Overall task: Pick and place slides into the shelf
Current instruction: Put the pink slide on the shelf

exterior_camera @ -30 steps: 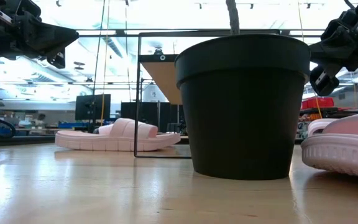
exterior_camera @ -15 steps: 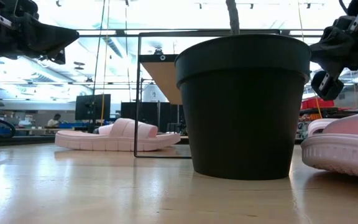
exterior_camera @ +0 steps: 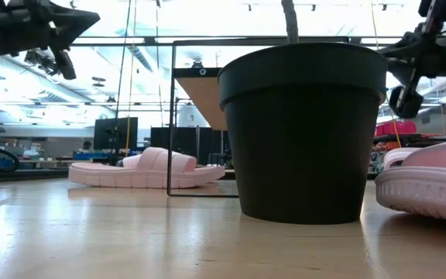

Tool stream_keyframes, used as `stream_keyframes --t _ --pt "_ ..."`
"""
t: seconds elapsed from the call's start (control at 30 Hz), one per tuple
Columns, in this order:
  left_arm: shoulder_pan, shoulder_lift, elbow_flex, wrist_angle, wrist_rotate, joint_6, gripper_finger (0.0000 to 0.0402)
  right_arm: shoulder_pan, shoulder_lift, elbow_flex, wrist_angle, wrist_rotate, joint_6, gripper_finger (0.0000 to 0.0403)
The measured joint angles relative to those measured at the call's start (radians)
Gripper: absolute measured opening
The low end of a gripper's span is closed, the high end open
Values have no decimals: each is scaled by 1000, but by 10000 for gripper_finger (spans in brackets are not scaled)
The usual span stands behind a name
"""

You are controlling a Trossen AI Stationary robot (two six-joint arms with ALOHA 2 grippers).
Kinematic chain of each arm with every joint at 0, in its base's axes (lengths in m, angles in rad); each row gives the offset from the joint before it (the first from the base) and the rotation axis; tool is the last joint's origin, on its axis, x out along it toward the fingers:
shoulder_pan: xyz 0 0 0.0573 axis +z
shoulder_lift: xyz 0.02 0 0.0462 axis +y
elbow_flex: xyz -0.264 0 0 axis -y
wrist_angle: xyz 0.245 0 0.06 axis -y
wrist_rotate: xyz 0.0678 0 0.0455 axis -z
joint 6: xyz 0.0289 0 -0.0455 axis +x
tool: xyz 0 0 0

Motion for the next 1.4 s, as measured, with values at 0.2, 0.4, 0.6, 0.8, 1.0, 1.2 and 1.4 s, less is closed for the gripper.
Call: stream_keyframes --t 0.2,0.4,0.6,0.8,1.0,1.2,1.4 --pt "0 15 26 25 -95 4 42 0 0 5 109 61 20 23" --pt "0 132 145 29 -153 95 78 -1 0 103 102 62 -137 23" --pt "1 332 282 25 -178 143 106 -30 30 313 -79 63 -347 25" --pt "1 520 430 -53 -173 145 118 -52 168 609 -587 62 -423 45" --pt "1 652 602 -313 -158 136 119 -53 374 836 -997 50 -422 90" --pt "1 746 748 -491 -147 167 117 -53 586 936 -1228 49 -422 154" --pt "1 783 801 -496 -147 354 118 -53 746 916 -1313 49 -466 211"
